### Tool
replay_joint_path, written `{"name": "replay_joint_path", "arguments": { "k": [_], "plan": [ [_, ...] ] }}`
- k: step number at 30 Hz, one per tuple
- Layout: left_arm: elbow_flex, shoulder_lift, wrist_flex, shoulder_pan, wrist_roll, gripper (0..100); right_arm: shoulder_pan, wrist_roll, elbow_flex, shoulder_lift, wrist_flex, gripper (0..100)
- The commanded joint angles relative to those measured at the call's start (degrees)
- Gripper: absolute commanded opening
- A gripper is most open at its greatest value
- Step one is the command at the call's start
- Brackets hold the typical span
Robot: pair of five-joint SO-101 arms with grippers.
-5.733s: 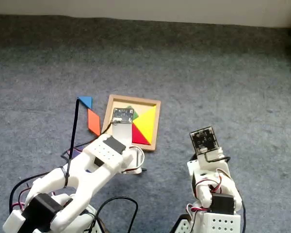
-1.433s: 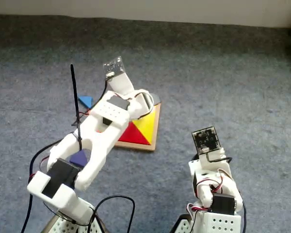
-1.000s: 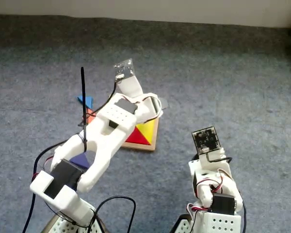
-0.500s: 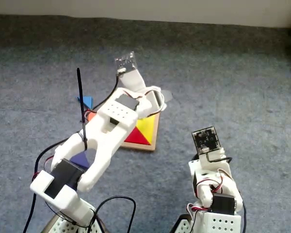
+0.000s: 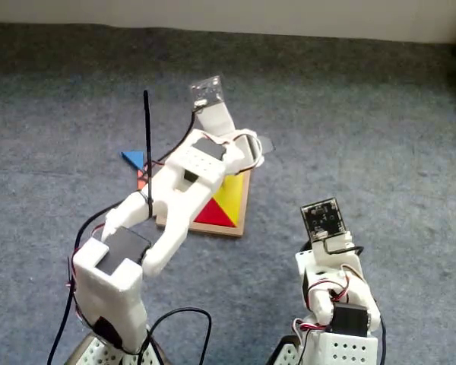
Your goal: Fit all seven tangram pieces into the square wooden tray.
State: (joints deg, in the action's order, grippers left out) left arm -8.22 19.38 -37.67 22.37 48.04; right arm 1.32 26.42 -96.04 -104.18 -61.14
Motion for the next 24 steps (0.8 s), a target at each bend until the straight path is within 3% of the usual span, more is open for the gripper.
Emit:
{"name": "replay_joint_path", "arguments": {
  "k": [1,15,24],
  "plan": [
    [3.6,0.0,0.5,-1.7,-0.4,30,0.7,-0.2,-7.3,-0.7,1.2,6.7],
    [3.7,-0.1,-1.8,-7.5,-0.4,30,0.7,-0.2,-7.3,-0.7,1.2,6.7],
    [11.8,-0.1,-11.5,-2.2,-0.4,30,0.7,-0.2,-7.3,-0.7,1.2,6.7]
  ]
}}
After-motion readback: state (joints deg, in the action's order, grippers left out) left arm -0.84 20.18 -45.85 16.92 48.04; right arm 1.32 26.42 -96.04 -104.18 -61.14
